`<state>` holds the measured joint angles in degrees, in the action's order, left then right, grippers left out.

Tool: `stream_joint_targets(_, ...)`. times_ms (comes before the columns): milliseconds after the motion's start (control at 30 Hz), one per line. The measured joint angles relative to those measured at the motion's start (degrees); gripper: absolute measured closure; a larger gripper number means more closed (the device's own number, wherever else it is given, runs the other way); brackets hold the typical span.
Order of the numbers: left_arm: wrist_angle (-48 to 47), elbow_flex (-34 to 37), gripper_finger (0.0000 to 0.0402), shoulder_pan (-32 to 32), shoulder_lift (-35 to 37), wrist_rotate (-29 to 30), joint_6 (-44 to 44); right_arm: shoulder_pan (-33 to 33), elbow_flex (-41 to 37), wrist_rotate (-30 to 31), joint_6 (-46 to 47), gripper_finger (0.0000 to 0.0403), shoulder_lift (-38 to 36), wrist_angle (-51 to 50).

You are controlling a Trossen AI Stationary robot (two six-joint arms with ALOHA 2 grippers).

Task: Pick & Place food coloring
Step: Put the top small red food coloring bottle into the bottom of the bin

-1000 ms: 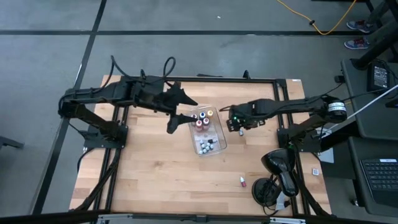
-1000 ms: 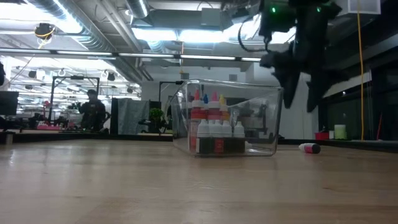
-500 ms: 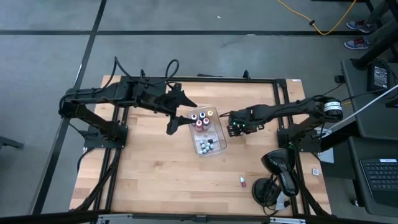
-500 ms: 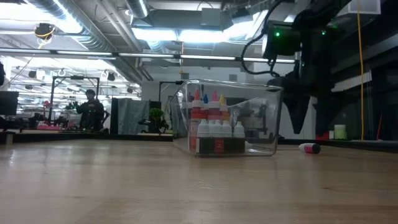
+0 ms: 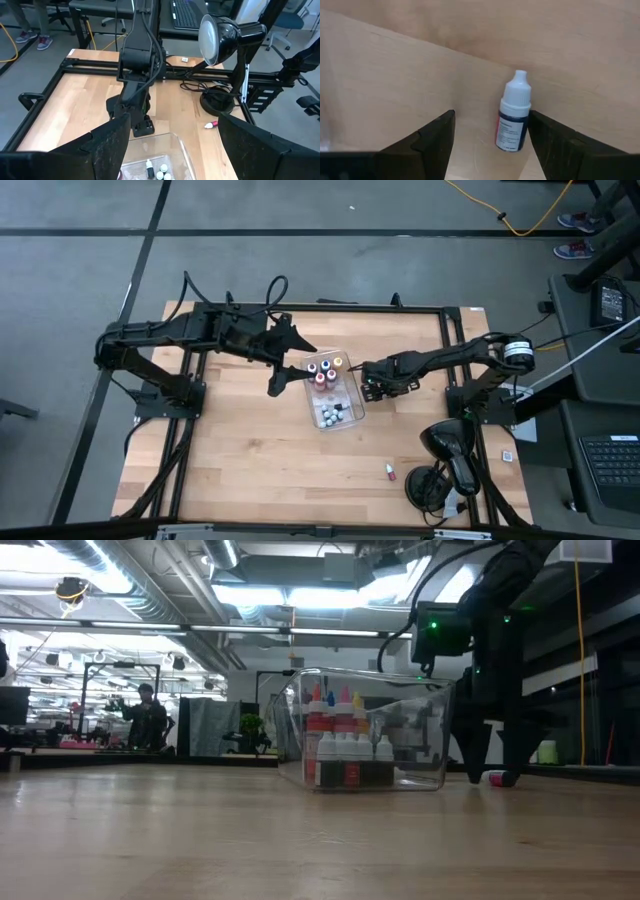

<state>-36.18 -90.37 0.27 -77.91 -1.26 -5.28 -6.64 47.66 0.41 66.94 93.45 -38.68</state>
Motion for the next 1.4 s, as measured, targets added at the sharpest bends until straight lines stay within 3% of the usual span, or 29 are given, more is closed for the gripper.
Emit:
stream_joint_targets(300,-0.02,0.00,0.0107,0.00,0.00,0.15,-0.06,-0.02,0.13,-0.73,0.34,0.0178,0.42,-1.15)
stream_joint_targets(733,-0.04,0.00,0.0107,0.04,0.00,2.30,-0.06,0.14,2.46,-3.41,0.29,0.0332,0.56,-5.27)
stream_joint_targets(833,-0.14,0.00,0.0107,1.14,0.48,3.01,0.05,0.45,4.87,-1.00,0.26,0.0345,-0.81,-7.42)
stream_joint_targets(1167,-1.30,0.00,0.0107,10.23,3.69,-13.70,-0.92,4.12,17.67,8.06,-6.19,0.0336,-10.74,-13.29)
stream_joint_targets(1400,-5.71,0.00,0.0107,15.20,3.72,-22.91,-0.53,6.93,31.77,11.51,-18.62,0.0345,-10.86,-13.75)
